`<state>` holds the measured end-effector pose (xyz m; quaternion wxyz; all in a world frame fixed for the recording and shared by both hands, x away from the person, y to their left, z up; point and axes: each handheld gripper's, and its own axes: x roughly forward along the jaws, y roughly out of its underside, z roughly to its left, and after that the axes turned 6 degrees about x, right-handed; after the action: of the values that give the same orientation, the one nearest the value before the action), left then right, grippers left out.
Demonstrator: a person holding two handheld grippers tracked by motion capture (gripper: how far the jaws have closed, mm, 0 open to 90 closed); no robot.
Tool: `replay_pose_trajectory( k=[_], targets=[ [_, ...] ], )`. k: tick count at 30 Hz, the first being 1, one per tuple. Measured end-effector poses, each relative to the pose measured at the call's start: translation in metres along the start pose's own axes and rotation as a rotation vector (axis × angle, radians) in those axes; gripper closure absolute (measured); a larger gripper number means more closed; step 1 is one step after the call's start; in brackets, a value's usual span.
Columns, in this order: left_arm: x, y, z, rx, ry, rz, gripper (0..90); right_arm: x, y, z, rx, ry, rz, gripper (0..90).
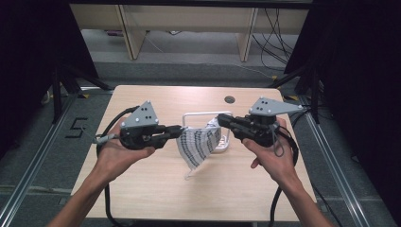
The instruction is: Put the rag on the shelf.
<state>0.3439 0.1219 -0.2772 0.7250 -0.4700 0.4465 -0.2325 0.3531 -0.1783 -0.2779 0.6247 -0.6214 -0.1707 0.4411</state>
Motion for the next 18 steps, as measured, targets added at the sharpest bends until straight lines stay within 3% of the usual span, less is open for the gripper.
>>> replay_pose_trajectory(
  k=[4, 6, 8, 18],
  targets=[
    [0.004, -0.007, 0.009, -0.009, -0.019, -0.02, 86.0, 0.0, -0.004, -0.011, -0.003, 0.023, -0.024, 87.4],
    [0.007, -0.01, 0.013, -0.012, -0.028, -0.024, 86.0, 0.0, -0.006, -0.013, 0.02, 0.035, -0.019, 87.4],
    [0.01, -0.013, 0.017, -0.016, -0.033, -0.023, 86.0, 0.001, -0.008, -0.016, 0.007, 0.047, -0.031, 87.4],
    [0.03, -0.028, 0.037, -0.038, -0.08, -0.026, 86.0, 0.005, -0.02, -0.031, 0.04, 0.087, -0.046, 87.4]
  ],
)
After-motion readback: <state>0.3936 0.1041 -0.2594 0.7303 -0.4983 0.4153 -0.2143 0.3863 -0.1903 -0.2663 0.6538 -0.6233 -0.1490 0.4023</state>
